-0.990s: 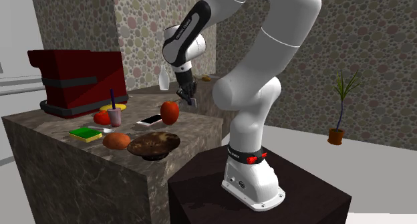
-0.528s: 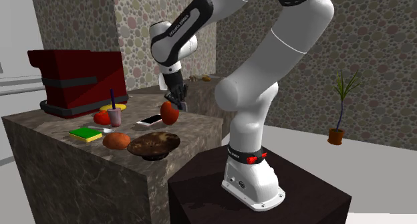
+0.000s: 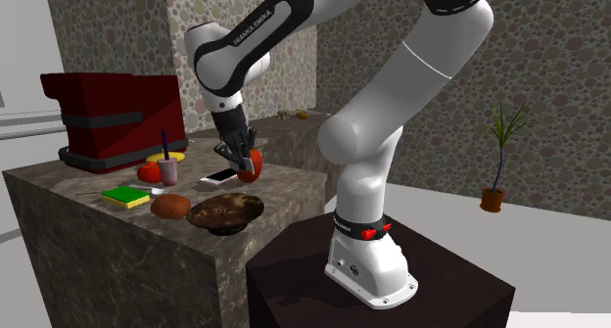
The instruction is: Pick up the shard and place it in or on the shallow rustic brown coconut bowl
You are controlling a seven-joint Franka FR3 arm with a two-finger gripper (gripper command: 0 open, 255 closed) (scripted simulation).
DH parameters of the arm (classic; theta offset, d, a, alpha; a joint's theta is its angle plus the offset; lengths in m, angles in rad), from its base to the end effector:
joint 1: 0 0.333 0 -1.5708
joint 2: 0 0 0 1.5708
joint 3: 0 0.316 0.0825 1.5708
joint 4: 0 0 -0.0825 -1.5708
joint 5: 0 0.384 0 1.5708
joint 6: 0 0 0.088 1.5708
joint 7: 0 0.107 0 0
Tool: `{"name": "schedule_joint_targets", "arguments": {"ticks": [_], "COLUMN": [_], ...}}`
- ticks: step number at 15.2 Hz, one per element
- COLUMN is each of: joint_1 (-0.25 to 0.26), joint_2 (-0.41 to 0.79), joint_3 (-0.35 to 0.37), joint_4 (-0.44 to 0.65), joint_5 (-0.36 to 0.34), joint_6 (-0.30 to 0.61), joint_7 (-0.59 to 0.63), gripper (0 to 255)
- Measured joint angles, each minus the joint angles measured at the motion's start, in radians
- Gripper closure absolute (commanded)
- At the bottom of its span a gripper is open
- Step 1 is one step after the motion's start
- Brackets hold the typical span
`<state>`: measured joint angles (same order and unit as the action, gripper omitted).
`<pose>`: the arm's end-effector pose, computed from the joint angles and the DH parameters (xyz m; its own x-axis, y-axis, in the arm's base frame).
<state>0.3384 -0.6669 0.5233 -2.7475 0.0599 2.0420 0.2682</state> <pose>0.2273 0.2440 0.3805 0.9020 0.4312 -0.0214 0.4199 -0.8645 0.2764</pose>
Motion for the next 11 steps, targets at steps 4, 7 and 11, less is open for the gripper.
{"name": "schedule_joint_targets", "arguments": {"ticks": [4, 7, 11], "joint_1": [0.046, 0.06, 0.05], "joint_2": [0.039, 0.057, 0.096], "joint_3": [0.093, 0.128, 0.155], "joint_4": [0.063, 0.067, 0.04], "joint_5": [0.052, 0.07, 0.07], "joint_6": [-0.037, -0.028, 0.037], "joint_7": [0.109, 0.147, 0.168], "gripper": [255, 255, 255]}}
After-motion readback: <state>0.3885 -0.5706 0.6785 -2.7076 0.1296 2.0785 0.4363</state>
